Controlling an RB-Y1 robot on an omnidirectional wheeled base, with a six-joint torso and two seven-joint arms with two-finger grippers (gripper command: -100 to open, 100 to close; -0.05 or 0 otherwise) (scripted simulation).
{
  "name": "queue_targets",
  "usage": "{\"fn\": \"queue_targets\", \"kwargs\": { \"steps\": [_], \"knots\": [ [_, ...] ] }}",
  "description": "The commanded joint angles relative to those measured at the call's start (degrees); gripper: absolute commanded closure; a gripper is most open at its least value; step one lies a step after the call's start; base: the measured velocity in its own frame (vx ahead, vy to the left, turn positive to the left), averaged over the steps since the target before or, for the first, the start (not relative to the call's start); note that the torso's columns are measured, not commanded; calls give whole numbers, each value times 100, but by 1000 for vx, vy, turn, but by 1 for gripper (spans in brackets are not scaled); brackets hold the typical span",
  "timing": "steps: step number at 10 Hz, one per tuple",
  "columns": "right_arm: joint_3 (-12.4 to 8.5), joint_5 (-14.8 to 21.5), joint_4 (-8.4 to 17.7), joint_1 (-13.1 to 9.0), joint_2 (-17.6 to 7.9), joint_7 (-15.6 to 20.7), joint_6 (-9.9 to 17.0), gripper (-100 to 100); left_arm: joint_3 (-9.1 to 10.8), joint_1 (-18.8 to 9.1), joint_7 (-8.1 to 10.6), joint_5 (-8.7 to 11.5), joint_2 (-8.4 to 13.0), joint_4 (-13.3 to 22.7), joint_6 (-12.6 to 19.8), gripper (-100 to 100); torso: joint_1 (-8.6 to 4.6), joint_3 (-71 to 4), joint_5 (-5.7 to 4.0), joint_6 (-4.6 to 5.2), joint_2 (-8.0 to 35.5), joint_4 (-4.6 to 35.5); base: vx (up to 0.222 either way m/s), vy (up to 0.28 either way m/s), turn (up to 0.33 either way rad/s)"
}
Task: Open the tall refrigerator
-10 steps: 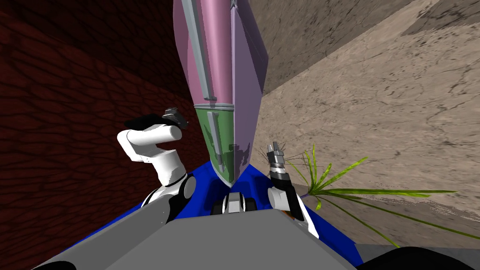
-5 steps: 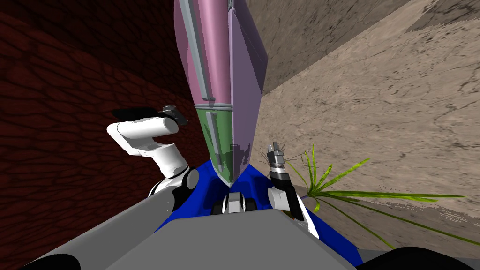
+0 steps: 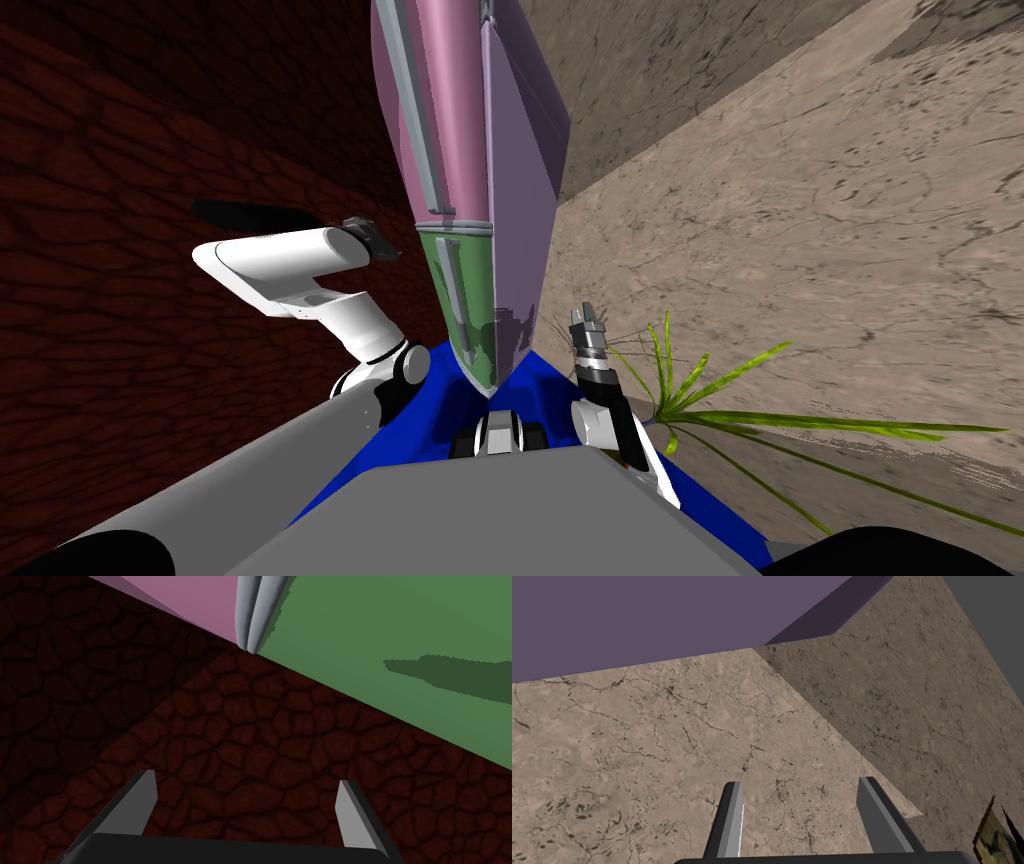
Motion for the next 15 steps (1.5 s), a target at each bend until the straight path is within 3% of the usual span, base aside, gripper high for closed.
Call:
{"fn": "queue_targets", "kwargs": {
  "steps": [1, 6, 7, 8, 9, 13, 15],
  "knots": [
    [0, 0, 0, 0, 0, 0, 0, 0, 164, -409, -26, -13, -19, 94, 445, -100, 0, -2, 1, -1, -3, -1, 0, -40, 23],
    [0, 0, 0, 0, 0, 0, 0, 0, 533, -1224, -88, -67, -131, 314, 1234, -100, 0, 0, 0, 0, 0, 0, -1, -41, 17],
    [0, 0, 0, 0, 0, 0, 0, 0, 533, -1260, -88, -67, -131, 314, 1318, -100, -3, 0, 0, 0, 1, 0, 0, -36, 7],
    [0, 0, 0, 0, 0, 0, 0, 0, 642, -1506, -108, -82, -181, 382, 1517, -100, 1, 0, 1, -1, 1, 0, 2, -38, 11],
    [0, 0, 0, 0, 0, 0, 0, 0, 642, -1507, -108, -82, -181, 382, 1590, -100, 0, 0, 0, -1, 0, 0, 1, -33, 5],
    [0, 0, 0, 0, 0, 0, 0, 0, 916, -2125, -162, -117, -368, 560, 2262, -100, 0, 0, 0, 0, 0, 0, 3, -34, 2],
    [0, 0, 0, 0, 0, 0, 0, 0, 989, -2288, -178, -126, -442, 610, 2569, -100, 1, -1, 1, -1, -1, -1, 8, -28, 12]
  ]
}}
